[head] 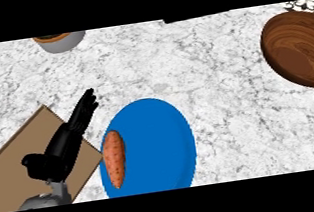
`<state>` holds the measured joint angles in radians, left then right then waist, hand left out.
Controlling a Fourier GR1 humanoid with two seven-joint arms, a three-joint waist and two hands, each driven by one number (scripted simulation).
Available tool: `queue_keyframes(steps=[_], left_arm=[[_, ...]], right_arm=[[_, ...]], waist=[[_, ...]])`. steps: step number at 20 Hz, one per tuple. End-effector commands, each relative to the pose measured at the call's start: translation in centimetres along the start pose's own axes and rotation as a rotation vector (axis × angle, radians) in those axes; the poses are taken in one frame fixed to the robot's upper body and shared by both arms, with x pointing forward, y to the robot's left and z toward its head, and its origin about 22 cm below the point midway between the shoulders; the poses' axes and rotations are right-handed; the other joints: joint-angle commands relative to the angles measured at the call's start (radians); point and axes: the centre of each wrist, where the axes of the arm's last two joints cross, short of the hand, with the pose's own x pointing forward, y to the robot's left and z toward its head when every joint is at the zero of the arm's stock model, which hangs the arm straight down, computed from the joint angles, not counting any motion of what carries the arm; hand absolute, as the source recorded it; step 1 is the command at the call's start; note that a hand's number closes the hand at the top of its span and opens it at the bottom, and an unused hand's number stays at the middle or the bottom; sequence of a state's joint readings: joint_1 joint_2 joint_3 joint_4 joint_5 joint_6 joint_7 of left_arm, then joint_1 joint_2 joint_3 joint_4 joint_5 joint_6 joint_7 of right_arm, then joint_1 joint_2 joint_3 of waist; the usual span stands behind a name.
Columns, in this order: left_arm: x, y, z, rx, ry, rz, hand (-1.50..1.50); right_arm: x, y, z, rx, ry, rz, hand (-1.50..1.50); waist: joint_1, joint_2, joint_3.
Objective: Pick the lemon from the plate and place it in the bowl
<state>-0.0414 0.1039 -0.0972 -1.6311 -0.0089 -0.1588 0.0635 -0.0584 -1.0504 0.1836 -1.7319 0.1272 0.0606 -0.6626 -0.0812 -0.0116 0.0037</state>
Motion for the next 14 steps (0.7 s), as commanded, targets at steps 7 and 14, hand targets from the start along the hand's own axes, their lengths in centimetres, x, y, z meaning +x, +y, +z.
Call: queue_keyframes(steps=[7,14], left_arm=[[2.4,-1.1,-2.1,-0.076,-0.023,-0.02,0.0],[1.2,-1.8,-2.5,-0.094,-0.021,-0.003,0.0]], right_arm=[[-4.6,-7.5,6.0,-0.139,0.164,0.006,1.5],[-9.6,-5.9,4.8,-0.31,0.197,0.134,1.5]], waist=[[0.087,0.013,-0.004],[0.106,0.018,-0.003]])
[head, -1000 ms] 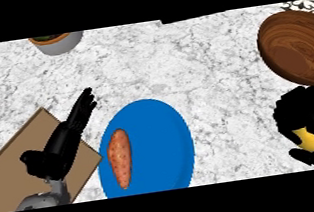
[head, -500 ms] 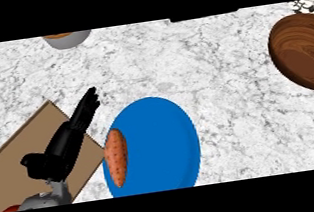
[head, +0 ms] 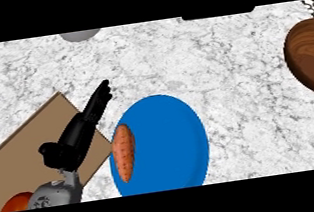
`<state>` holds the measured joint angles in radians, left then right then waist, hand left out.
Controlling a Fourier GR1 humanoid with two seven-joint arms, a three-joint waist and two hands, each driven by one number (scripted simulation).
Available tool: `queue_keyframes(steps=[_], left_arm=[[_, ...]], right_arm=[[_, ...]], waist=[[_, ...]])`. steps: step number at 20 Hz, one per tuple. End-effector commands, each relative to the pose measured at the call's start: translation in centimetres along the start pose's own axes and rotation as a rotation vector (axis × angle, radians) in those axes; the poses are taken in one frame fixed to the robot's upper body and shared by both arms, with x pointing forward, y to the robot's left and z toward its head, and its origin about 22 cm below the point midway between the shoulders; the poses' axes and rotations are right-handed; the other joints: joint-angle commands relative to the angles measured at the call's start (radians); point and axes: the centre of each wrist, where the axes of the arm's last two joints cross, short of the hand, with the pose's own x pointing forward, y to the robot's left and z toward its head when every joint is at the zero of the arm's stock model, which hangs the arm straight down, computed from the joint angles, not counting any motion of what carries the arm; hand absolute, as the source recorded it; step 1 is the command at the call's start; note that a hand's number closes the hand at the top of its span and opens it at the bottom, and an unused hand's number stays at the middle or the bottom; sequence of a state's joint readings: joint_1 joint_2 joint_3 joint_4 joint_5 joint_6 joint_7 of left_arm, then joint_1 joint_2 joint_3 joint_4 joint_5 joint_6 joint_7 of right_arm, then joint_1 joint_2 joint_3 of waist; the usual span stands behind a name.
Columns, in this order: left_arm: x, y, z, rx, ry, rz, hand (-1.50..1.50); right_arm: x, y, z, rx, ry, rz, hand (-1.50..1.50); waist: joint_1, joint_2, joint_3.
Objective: Pick the lemon from the plate and place it in the bowl
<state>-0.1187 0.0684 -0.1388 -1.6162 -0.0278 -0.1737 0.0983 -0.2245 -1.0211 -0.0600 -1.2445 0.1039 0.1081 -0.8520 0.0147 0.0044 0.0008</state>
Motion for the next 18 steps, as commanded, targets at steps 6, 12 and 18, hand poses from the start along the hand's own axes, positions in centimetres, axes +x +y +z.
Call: queue_keyframes(steps=[6,12,18], left_arm=[[-0.3,-0.9,-0.8,-0.032,-0.006,-0.012,0.0],[-0.4,0.6,-0.4,-0.037,-0.015,-0.014,0.0],[-0.5,0.2,-0.1,-0.039,0.007,0.008,0.0]], right_arm=[[-4.1,3.6,-2.0,0.181,0.09,0.118,1.5],[-5.5,5.3,-4.0,0.406,0.202,-0.066,-1.5],[-6.8,5.7,-4.9,0.275,0.083,-0.194,-1.5]], waist=[[0.023,0.008,0.0],[0.038,0.011,0.0],[0.024,0.007,0.001]])
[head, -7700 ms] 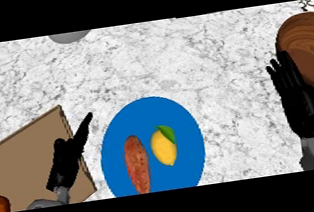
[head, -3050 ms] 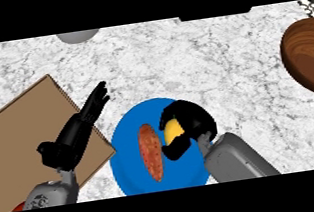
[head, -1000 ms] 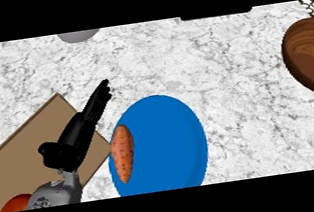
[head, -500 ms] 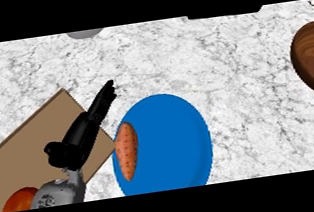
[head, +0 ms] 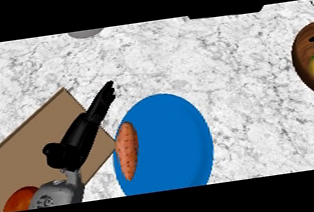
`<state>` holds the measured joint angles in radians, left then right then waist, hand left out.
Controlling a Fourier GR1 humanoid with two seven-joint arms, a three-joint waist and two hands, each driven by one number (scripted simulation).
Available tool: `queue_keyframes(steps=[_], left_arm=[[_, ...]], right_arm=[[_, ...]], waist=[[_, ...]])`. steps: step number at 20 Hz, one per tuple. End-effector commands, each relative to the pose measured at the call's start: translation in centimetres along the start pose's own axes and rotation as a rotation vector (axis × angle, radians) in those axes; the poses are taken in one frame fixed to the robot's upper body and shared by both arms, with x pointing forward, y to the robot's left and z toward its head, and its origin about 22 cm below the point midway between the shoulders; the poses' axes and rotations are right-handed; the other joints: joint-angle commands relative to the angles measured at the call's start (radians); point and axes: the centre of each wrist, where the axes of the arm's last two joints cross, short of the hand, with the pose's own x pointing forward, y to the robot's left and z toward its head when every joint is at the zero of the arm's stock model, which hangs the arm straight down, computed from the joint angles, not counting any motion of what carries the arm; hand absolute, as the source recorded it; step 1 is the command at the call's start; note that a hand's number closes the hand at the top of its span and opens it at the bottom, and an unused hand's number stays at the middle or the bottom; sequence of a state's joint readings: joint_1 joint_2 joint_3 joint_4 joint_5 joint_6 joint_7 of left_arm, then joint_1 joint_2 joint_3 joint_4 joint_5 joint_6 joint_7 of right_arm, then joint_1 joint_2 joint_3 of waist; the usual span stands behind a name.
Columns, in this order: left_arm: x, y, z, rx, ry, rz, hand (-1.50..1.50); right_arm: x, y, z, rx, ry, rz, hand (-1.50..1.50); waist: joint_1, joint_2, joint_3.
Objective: Pick the lemon from the plate and place it in the bowl
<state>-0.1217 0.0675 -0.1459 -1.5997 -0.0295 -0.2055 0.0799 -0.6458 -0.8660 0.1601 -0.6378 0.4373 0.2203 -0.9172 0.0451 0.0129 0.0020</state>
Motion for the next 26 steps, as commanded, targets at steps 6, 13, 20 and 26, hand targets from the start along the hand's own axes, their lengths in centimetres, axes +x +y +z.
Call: queue_keyframes(steps=[6,13,20,26], left_arm=[[-0.5,-0.6,-0.6,0.017,0.004,0.0,0.0],[0.8,0.4,-1.2,-0.003,-0.024,-0.017,0.0],[0.5,-0.9,-1.1,-0.033,-0.038,0.004,0.0],[0.9,-0.3,-1.0,-0.019,-0.05,-0.006,0.0]], right_arm=[[-0.5,-2.8,-2.0,-0.22,-0.058,-0.314,-1.5],[-2.1,-6.6,3.9,-0.332,0.074,-0.511,-1.5],[-2.3,-8.9,8.0,-0.467,0.186,-0.542,-1.5],[-2.9,-7.7,10.4,-0.514,0.193,-0.598,-1.5]], waist=[[-0.007,0.0,0.0],[0.004,0.012,0.003],[0.028,0.027,0.008],[0.028,0.034,0.016]])
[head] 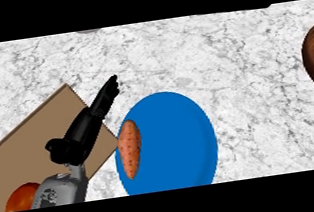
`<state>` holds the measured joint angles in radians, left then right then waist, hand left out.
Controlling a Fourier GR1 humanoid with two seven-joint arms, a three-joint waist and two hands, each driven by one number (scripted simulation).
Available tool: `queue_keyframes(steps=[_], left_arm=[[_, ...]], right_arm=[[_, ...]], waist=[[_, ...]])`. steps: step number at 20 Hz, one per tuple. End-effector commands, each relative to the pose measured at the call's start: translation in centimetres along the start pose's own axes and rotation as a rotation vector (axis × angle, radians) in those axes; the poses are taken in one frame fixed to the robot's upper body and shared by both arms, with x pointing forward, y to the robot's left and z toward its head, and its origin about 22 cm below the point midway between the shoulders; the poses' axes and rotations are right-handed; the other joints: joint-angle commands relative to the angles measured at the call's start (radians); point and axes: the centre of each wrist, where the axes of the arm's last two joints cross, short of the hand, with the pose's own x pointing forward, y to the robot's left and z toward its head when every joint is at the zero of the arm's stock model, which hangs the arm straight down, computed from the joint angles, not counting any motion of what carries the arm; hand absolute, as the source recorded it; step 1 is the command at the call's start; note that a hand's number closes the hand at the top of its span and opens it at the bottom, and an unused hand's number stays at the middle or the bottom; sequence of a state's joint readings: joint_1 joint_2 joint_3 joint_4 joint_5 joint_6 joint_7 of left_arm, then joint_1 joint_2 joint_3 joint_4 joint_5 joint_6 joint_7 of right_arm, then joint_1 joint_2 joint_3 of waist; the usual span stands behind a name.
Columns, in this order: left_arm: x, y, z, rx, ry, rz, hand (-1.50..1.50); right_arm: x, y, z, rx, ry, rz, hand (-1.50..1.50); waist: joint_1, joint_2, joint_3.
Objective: Pick the lemon from the plate and place it in the bowl
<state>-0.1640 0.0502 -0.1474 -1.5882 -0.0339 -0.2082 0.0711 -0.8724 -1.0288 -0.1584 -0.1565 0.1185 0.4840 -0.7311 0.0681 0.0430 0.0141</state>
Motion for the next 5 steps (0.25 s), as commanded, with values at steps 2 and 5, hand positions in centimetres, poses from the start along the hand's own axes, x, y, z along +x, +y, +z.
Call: queue_keyframes(steps=[2,5], left_arm=[[-0.01,-0.08,-0.12,-0.005,-0.001,-0.002,0.0],[0.5,0.38,-0.12,0.0,-0.018,-0.021,0.0]], right_arm=[[-0.45,-1.22,1.63,0.064,-0.045,-0.089,-1.5],[-0.16,-1.86,1.96,0.075,-0.055,-0.112,-1.5]], waist=[[0.005,0.008,0.004],[0.002,0.004,0.005]])
